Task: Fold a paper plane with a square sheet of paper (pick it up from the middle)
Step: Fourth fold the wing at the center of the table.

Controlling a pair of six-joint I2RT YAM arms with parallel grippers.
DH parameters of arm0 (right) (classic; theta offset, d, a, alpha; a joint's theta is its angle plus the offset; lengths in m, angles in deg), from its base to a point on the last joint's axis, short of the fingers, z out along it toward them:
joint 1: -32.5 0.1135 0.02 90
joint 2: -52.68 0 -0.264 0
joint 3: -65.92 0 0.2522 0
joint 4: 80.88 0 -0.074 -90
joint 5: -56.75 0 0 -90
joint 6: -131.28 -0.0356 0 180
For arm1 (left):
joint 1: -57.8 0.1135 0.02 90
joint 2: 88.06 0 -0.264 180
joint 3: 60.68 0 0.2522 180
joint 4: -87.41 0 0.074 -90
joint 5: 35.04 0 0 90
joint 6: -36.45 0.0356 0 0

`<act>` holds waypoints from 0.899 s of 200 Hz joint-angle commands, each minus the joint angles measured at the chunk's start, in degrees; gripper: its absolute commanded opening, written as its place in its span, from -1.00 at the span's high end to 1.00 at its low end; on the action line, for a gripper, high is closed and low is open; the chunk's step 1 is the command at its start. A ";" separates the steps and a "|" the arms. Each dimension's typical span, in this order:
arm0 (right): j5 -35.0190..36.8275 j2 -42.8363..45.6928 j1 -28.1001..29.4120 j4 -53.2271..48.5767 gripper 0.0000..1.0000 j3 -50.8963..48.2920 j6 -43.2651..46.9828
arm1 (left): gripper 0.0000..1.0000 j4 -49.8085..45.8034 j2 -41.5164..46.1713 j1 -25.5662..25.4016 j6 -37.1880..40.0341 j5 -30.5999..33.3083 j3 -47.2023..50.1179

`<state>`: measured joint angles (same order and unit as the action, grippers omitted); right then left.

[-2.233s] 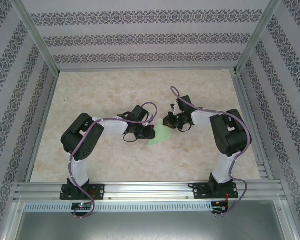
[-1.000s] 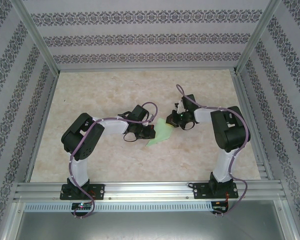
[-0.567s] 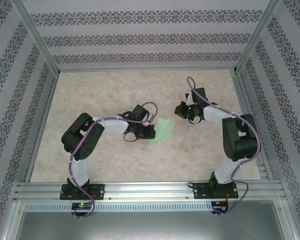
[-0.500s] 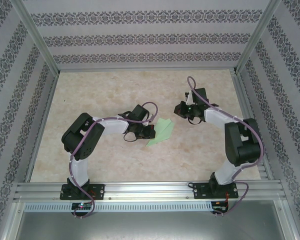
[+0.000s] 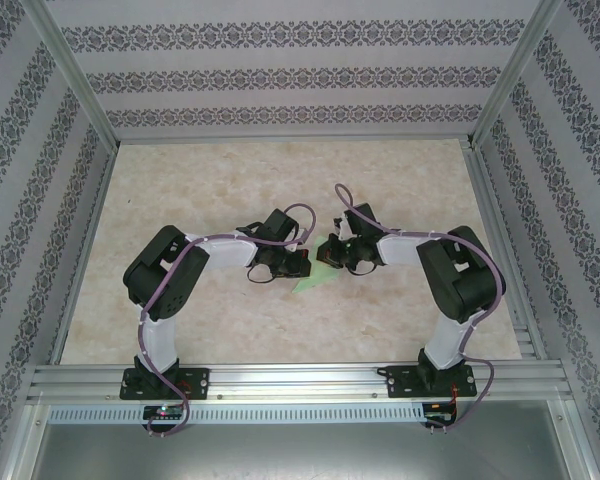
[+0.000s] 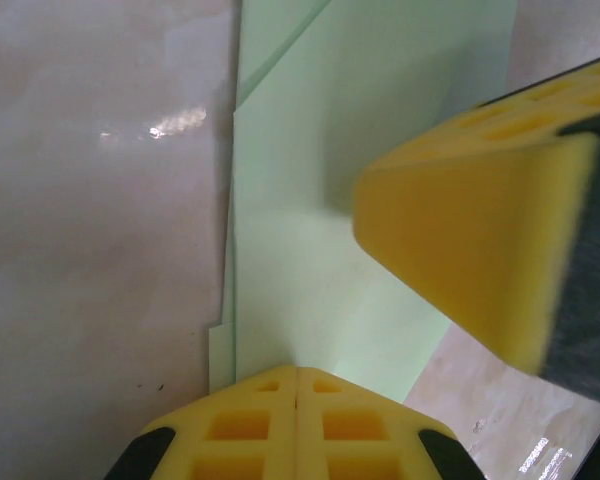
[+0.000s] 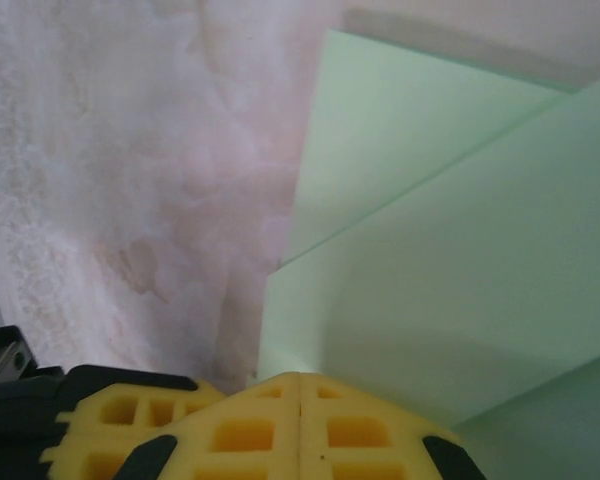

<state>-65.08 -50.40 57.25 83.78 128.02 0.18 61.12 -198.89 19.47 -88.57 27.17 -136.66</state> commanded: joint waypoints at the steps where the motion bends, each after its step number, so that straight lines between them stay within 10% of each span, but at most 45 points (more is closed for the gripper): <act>1: -0.60 -1.94 0.30 2.60 1.00 -0.44 -1.26 | 1.00 -6.76 -1.93 -0.26 0.94 2.78 0.74; 180: 5.91 -6.99 0.47 -7.92 1.00 1.32 1.11 | 0.47 -1.23 5.81 -1.97 -6.00 -6.05 3.56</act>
<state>-65.52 -53.25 57.25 80.83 130.38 0.40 59.48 -194.27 18.34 -93.38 21.99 -133.38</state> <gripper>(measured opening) 0.047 0.262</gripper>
